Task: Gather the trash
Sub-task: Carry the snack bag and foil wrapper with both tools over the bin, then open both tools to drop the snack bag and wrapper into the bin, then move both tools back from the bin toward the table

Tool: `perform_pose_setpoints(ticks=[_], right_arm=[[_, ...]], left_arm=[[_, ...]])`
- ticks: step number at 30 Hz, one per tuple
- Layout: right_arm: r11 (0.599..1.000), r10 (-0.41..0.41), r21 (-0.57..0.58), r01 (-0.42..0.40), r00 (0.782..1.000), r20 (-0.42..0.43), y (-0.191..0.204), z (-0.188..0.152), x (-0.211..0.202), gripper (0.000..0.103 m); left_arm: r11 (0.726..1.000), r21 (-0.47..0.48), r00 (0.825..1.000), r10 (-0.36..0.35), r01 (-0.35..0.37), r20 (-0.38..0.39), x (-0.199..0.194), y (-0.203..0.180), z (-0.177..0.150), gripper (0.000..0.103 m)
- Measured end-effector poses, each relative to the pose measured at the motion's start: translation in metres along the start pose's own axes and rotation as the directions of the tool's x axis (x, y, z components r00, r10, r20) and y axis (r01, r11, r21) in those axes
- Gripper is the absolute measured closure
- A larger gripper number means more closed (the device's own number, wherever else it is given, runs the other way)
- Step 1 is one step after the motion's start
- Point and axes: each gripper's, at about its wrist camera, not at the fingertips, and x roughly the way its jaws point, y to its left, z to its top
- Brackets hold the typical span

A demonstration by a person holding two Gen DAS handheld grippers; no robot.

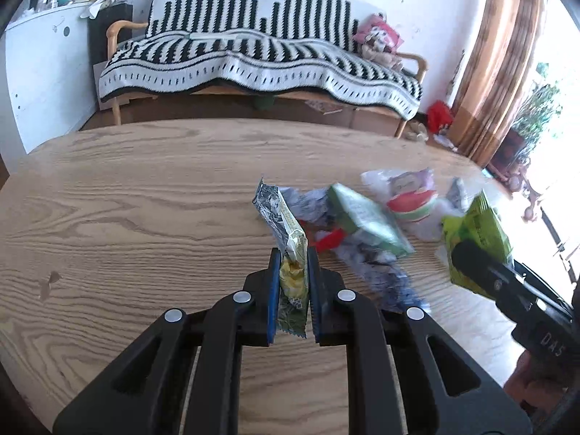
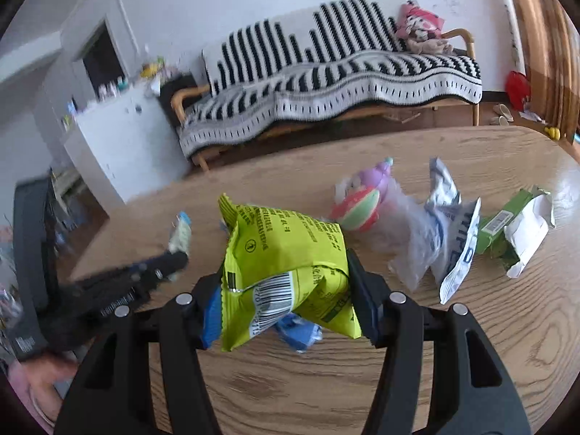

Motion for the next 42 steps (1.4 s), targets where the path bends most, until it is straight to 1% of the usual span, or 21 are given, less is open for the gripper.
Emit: perform_pose_setpoints(ticks=[5, 8, 10, 12, 14, 15, 16, 18, 19, 20, 21, 22, 25, 28, 29, 32, 37, 39, 40, 41, 42], right_arm=[[0.990, -0.026, 0.144, 0.003, 0.987, 0.161, -0.031, 0.000, -0.080, 0.045], [0.983, -0.061, 0.184, 0.025, 0.980, 0.191, -0.068, -0.016, -0.139, 0.046], [0.973, -0.139, 0.209, 0.097, 0.970, 0.199, -0.102, -0.035, -0.192, 0.045], [0.945, -0.221, 0.286, 0.158, 0.954, 0.203, -0.142, -0.062, -0.248, 0.045], [0.912, -0.271, 0.361, 0.192, 0.946, 0.180, -0.176, -0.089, -0.286, 0.045], [0.886, -0.305, 0.406, 0.223, 0.941, 0.149, -0.197, -0.111, -0.307, 0.045], [0.864, -0.333, 0.435, 0.255, 0.936, 0.113, -0.213, -0.132, -0.320, 0.045], [0.820, -0.377, 0.474, 0.319, 0.926, 0.029, -0.239, -0.169, -0.333, 0.045], [0.788, -0.390, 0.508, 0.348, 0.920, -0.025, -0.256, -0.195, -0.338, 0.045], [0.756, -0.404, 0.537, 0.374, 0.912, -0.067, -0.270, -0.219, -0.342, 0.045], [0.739, -0.416, 0.546, 0.394, 0.905, -0.089, -0.277, -0.234, -0.345, 0.045], [0.719, -0.427, 0.560, 0.412, 0.897, -0.112, -0.289, -0.251, -0.348, 0.045], [0.676, -0.413, 0.611, 0.412, 0.898, -0.149, -0.312, -0.284, -0.350, 0.045], [0.661, -0.402, 0.633, 0.403, 0.903, -0.155, -0.326, -0.295, -0.351, 0.045], [0.661, -0.398, 0.635, 0.400, 0.904, -0.156, -0.327, -0.297, -0.351, 0.045], [0.657, -0.382, 0.645, 0.391, 0.910, -0.162, -0.331, -0.305, -0.347, 0.045], [0.639, -0.355, 0.670, 0.377, 0.918, -0.178, -0.338, -0.306, -0.334, 0.045], [0.624, -0.340, 0.691, 0.365, 0.923, -0.180, -0.342, -0.308, -0.338, 0.040], [0.608, -0.337, 0.706, 0.364, 0.923, -0.186, -0.345, -0.307, -0.340, 0.024], [0.597, -0.342, 0.714, 0.367, 0.921, -0.187, -0.347, -0.306, -0.344, 0.005], [0.590, -0.358, 0.715, 0.375, 0.915, -0.184, -0.349, -0.304, -0.349, 0.006]], left_arm=[[0.997, 0.013, 0.996, -0.075, 0.075, 0.047, -0.046, -0.046, -0.008, 0.090], [0.980, 0.086, 0.984, -0.179, 0.178, 0.006, -0.074, -0.107, -0.030, 0.090], [0.958, 0.141, 0.968, -0.250, 0.250, -0.021, -0.088, -0.148, -0.046, 0.090], [0.916, 0.209, 0.940, -0.335, 0.341, -0.068, -0.101, -0.204, -0.070, 0.090], [0.875, 0.242, 0.908, -0.395, 0.419, -0.143, -0.102, -0.250, -0.100, 0.090], [0.846, 0.255, 0.880, -0.422, 0.469, -0.220, -0.097, -0.281, -0.127, 0.090], [0.830, 0.260, 0.863, -0.429, 0.493, -0.266, -0.093, -0.296, -0.146, 0.090], [0.795, 0.274, 0.819, -0.426, 0.541, -0.384, -0.079, -0.332, -0.195, 0.090], [0.779, 0.280, 0.796, -0.415, 0.561, -0.441, -0.071, -0.347, -0.219, 0.090], [0.762, 0.278, 0.762, -0.400, 0.585, -0.509, -0.060, -0.361, -0.246, 0.090], [0.754, 0.282, 0.747, -0.385, 0.594, -0.542, -0.054, -0.369, -0.260, 0.090], [0.742, 0.300, 0.738, -0.366, 0.599, -0.567, -0.048, -0.377, -0.274, 0.090], [0.706, 0.354, 0.726, -0.326, 0.613, -0.605, -0.037, -0.398, -0.296, 0.092], [0.680, 0.413, 0.741, -0.292, 0.605, -0.605, -0.032, -0.408, -0.305, 0.092], [0.681, 0.418, 0.742, -0.282, 0.601, -0.608, -0.029, -0.408, -0.307, 0.092], [0.693, 0.397, 0.727, -0.269, 0.601, -0.631, -0.019, -0.410, -0.309, 0.092], [0.699, 0.396, 0.730, -0.265, 0.595, -0.629, -0.018, -0.412, -0.312, 0.092], [0.699, 0.410, 0.739, -0.255, 0.586, -0.623, -0.021, -0.415, -0.312, 0.087], [0.703, 0.408, 0.738, -0.247, 0.582, -0.628, -0.021, -0.415, -0.314, 0.066], [0.709, 0.399, 0.734, -0.247, 0.582, -0.633, -0.020, -0.416, -0.315, 0.024], [0.718, 0.382, 0.734, -0.263, 0.583, -0.626, -0.021, -0.413, -0.315, 0.007]])
